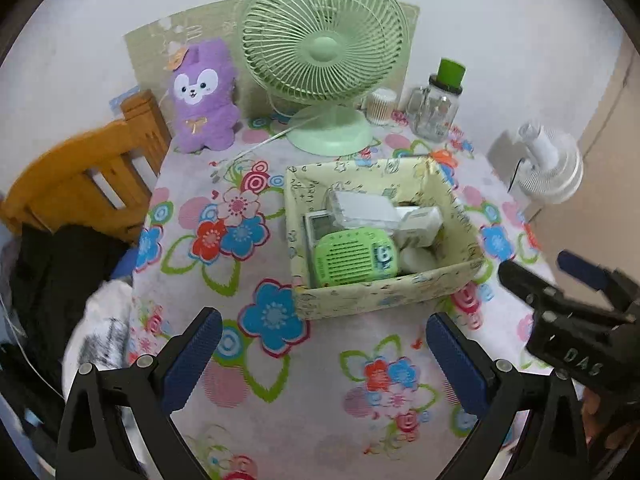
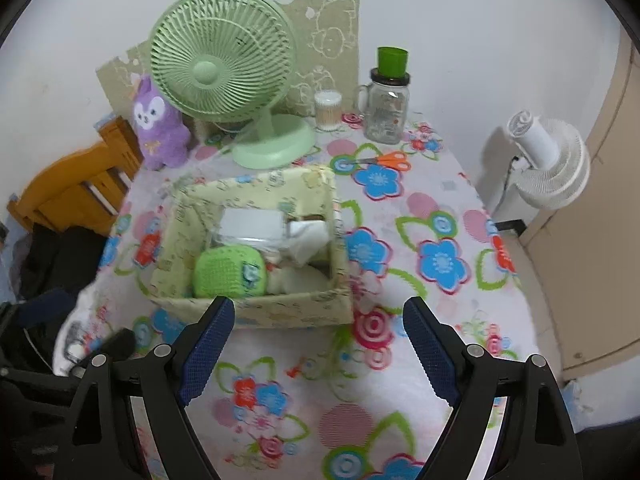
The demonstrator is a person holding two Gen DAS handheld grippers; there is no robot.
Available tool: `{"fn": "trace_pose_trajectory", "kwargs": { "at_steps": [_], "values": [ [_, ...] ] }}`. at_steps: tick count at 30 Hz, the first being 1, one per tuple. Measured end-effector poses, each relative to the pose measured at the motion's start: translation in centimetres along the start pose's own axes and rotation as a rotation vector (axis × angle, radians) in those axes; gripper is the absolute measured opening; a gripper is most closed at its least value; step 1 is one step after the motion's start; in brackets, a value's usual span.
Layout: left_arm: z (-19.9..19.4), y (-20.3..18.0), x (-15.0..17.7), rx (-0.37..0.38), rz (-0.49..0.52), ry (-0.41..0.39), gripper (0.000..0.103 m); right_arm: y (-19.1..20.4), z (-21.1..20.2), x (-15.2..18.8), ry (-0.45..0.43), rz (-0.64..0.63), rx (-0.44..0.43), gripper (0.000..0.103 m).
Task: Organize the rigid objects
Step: 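Withdraw both open tools up and away from the box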
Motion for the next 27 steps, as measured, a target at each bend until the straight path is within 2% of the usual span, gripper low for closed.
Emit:
{"fn": "trace_pose_trajectory", "kwargs": {
  "at_steps": [10,17,27],
  "values": [
    [-2.7,-1.8,1.2,-0.044,-0.038,-0.036,0.103,-0.7,-2.8,0.9,-0.019,-0.105,-0.069,0.088],
    [-5.4,-2.7,1.8,-0.053,-0.048,-0.065,0.103,-1.3,-5.5,1.2,-0.033,-0.109,-0.110,0.088],
    [-9.1,-3.9,1.8,-0.053,-0.033,-0.089,0.103,-2.6,-9.1,1.4,-0.044,-0.063,-0.065,0.088]
  ]
}}
Point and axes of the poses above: each gripper's, at about its wrist camera, not at the fingertips, and z roughly the way its jaws point, y to its left, x to its underside, the point moved 5 cm from there along z, roughly the way its jaws point
